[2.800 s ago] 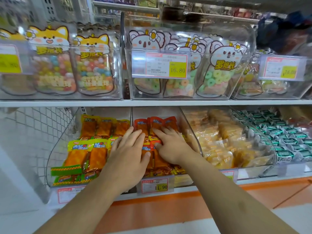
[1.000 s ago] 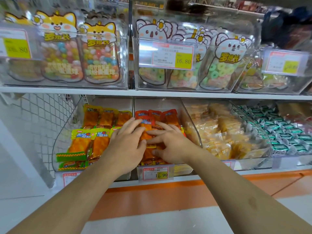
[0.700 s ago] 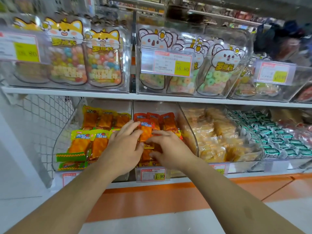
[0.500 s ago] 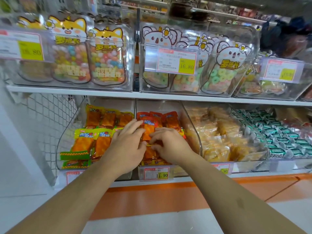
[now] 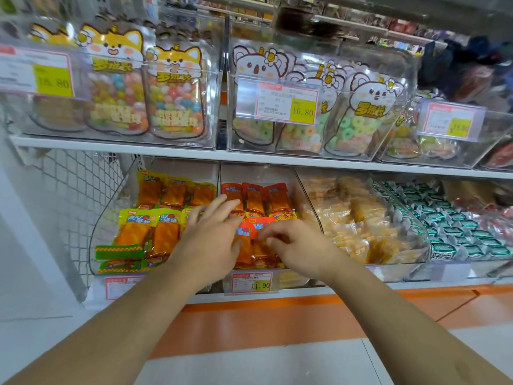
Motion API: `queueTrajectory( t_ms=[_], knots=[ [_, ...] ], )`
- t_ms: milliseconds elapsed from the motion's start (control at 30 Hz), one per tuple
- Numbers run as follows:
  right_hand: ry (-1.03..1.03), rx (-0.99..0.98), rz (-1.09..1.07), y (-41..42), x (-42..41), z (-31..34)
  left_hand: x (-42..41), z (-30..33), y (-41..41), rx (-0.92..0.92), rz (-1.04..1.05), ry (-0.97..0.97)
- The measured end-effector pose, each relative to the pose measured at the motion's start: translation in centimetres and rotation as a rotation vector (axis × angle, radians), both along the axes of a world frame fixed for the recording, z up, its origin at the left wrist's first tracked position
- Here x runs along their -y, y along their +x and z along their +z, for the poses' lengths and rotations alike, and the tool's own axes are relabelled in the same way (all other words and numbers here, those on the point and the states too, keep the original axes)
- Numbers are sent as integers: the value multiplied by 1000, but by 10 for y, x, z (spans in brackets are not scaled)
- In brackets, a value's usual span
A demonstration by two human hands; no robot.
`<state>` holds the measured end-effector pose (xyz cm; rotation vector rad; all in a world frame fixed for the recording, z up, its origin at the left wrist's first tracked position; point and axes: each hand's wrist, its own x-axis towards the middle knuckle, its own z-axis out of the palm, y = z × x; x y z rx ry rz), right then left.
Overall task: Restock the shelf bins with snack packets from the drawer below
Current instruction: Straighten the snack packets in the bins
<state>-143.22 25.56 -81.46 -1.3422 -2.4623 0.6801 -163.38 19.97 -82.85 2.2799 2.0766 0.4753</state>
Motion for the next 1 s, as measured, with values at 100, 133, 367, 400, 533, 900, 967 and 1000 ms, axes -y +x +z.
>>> queueTrajectory(
  t_ms=[100,133,367,400,533,900,967,1000],
  knots=[
    [107,195,10,-1,-4,-13,0,0,14,-87,-62,19],
    [77,272,11,-2,-5,-19,0,-1,17,-125,-78,12],
    [-45,376,3,-9,-14,-11,-3,2,26,-343,52,-75],
    [-46,372,1,-9,-14,-11,-3,3,28,-351,68,-77],
    [-10,327,-37,-6,-12,-16,-4,4,27,-367,51,-101],
    [248,167,-66,-30,-51,-25,-4,5,24,-418,31,-151],
    [240,195,-44,-37,-61,-35,-4,4,24,-419,21,-135],
    [213,224,-37,-40,-65,-41,-4,3,23,-417,16,-131]
  ],
)
